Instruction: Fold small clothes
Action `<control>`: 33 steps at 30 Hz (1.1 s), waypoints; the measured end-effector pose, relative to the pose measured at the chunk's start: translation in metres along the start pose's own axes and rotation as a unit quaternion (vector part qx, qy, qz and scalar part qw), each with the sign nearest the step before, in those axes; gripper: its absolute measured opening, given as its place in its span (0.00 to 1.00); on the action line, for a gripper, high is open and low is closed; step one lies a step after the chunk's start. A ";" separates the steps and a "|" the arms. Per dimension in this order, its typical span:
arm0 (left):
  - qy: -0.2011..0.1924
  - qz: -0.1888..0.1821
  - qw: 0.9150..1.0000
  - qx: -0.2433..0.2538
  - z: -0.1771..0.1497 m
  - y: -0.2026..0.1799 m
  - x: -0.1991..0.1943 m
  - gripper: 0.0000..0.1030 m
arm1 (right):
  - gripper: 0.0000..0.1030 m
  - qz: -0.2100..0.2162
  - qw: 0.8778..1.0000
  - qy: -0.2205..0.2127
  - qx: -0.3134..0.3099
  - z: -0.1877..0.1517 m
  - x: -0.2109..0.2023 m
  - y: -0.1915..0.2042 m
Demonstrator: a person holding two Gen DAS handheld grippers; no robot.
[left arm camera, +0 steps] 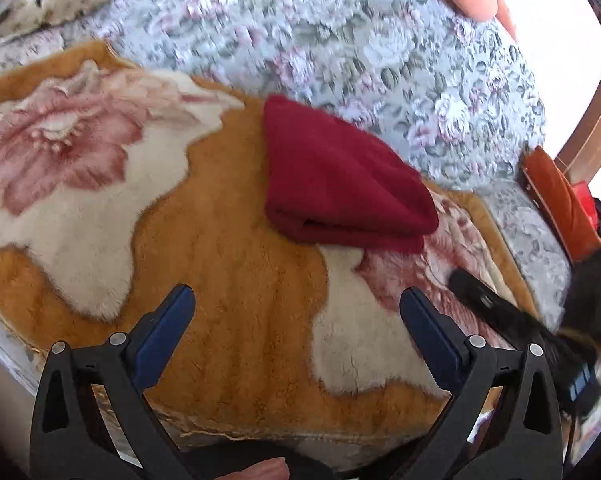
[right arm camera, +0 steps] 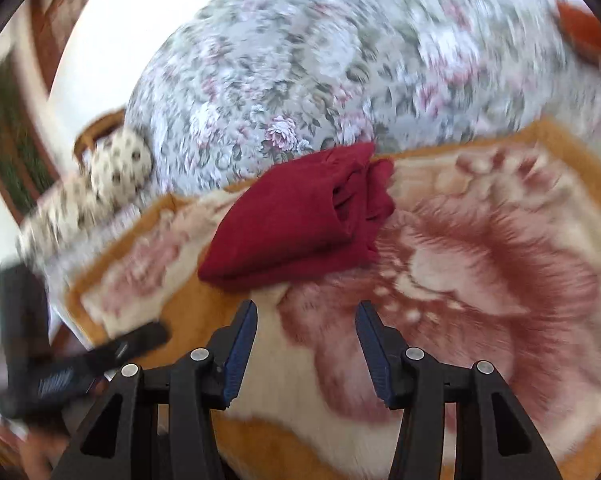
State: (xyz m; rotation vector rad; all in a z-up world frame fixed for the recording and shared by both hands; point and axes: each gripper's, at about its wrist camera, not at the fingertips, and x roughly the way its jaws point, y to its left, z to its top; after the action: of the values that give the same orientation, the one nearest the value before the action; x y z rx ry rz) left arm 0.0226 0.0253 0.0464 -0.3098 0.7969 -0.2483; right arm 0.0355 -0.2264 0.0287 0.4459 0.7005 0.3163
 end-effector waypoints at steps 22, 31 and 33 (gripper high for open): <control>0.045 -0.055 0.997 -0.013 0.021 0.008 0.024 1.00 | 0.33 0.088 0.960 0.000 0.267 0.037 0.078 -0.049; 0.114 -0.138 0.982 -0.065 0.083 0.020 0.095 0.99 | 0.15 0.095 0.972 -0.009 0.215 0.030 0.055 -0.047; 0.133 -0.154 0.974 -0.100 0.086 0.022 0.104 0.99 | 0.15 0.093 0.969 -0.009 0.228 0.022 0.047 -0.047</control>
State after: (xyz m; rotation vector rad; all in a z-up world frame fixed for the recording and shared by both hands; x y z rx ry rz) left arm 0.1577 0.0267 0.0260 -0.6014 1.0405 -0.5109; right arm 0.0912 -0.2531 -0.0051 0.9556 0.7157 0.3277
